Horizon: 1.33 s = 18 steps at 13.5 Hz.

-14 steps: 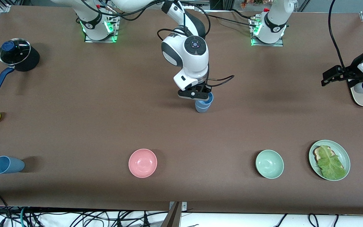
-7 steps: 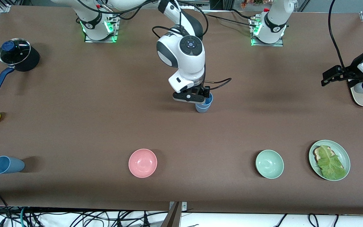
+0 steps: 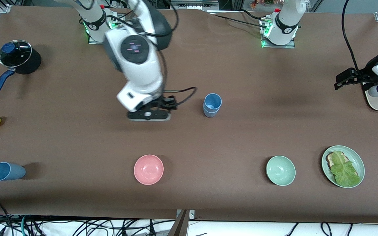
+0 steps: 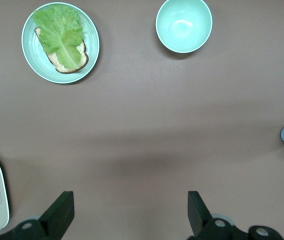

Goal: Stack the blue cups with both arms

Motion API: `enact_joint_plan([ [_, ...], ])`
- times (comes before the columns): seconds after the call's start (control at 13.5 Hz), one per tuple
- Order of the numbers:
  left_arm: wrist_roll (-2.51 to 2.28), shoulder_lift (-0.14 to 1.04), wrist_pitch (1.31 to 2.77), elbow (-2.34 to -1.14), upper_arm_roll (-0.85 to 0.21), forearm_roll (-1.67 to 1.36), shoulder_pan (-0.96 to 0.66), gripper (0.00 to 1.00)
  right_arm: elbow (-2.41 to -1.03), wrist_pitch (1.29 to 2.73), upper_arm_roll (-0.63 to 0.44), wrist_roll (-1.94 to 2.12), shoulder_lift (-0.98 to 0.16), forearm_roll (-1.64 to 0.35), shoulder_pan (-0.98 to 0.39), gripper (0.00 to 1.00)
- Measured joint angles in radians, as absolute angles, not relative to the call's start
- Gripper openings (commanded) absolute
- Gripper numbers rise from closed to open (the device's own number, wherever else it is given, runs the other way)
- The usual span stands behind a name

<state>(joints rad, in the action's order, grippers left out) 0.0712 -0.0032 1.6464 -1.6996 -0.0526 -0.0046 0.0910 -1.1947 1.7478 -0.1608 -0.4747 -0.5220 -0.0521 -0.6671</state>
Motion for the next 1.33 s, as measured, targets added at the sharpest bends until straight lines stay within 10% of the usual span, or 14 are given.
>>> enact_joint_plan([
  [0.59,0.071,-0.002,1.642,-1.699,-0.052,-0.005,0.091,1.0,-1.295,1.495,-0.261,-0.157,-0.267,-0.091,-0.465,1.0],
  [1.03,0.071,-0.002,1.641,-1.699,-0.052,-0.005,0.091,1.0,-1.467,1.513,0.118,-0.134,-0.106,-0.08,-0.024,1.0],
  [1.33,0.071,-0.002,1.64,-1.699,-0.052,-0.005,0.091,1.0,-1.538,1.539,0.152,-0.133,-0.047,-0.063,-0.003,1.0],
])
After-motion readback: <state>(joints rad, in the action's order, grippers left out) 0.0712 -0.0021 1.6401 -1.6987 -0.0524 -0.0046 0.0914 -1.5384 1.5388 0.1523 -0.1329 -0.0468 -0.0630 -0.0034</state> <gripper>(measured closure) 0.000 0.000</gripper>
